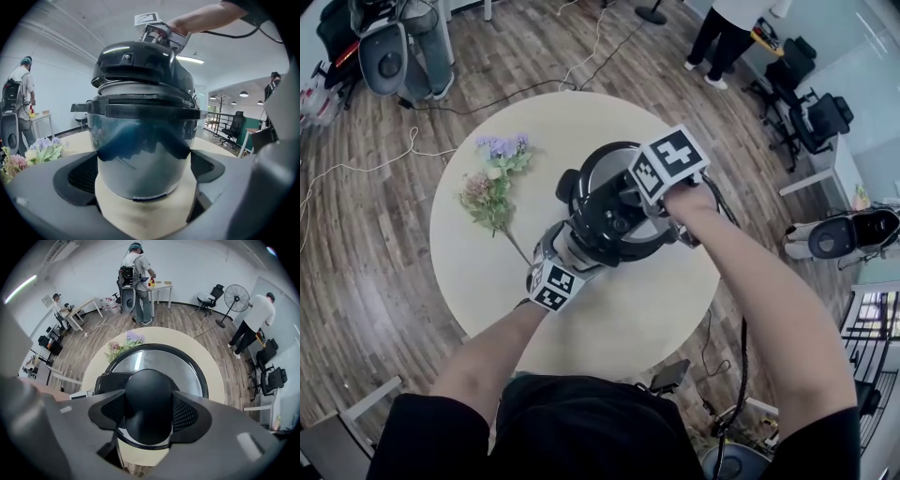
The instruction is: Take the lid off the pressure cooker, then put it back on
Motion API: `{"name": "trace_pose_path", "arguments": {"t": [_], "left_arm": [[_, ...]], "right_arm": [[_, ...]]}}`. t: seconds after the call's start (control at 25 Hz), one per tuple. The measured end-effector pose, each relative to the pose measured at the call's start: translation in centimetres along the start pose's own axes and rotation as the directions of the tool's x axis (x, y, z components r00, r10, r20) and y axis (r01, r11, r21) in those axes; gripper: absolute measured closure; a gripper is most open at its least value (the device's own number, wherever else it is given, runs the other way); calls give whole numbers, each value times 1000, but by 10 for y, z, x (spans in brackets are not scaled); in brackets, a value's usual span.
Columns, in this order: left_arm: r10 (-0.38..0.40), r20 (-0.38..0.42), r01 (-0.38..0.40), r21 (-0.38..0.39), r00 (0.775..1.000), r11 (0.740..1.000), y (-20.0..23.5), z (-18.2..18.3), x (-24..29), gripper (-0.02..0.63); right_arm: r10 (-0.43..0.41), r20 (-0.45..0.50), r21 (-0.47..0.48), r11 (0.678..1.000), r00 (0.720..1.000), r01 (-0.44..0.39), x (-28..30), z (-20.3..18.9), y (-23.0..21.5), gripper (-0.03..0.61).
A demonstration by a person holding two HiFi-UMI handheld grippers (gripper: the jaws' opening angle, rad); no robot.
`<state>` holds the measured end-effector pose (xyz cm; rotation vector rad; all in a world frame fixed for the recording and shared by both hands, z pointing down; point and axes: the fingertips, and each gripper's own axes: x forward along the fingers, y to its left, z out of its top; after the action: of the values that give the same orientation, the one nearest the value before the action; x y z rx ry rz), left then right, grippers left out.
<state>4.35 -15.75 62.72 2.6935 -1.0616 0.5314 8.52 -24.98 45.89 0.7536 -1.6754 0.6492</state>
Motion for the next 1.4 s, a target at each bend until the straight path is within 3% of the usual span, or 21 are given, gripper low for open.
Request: {"name": "trace_pose_path", "arguments": {"t": [0.32,0.56,0.68,0.92,1.0,1.12,1.28,1.4], "left_arm": [[3,4,-3,0,1000,1000,3,2,0,21],[1,-7,-1,-2,1000,1000,2,0,-2,21],[1,-8,-1,0,1000,1000,4,-1,-1,21],[10,-5,-9,8,1000,1000,-26,-8,5,21],[5,-8,-5,3,1000,1000,-11,-4,2,21],[1,-15,-1,-3,1000,1000,13,1,-1,21],[2,-22,-2,2,1000,1000,2,4,-2,21],[3,-27,-2,7,1000,1000,2,3,-3,21]], "right_arm": [[85,-54,137,988,995,-77,-9,-17,1,293],[107,13,159,981,994,-108,-56,-22,-16,293],[73,35,203,976,997,-78,-86,-43,-46,293],[-41,9,327,944,999,36,-125,-162,-124,293],[-67,-20,385,920,998,70,-125,-184,-141,293],[-75,-80,456,884,994,104,-111,-217,-154,293],[-67,-155,501,855,986,137,-75,-298,-160,293],[-56,-166,529,837,985,137,-37,-333,-153,293]]}}
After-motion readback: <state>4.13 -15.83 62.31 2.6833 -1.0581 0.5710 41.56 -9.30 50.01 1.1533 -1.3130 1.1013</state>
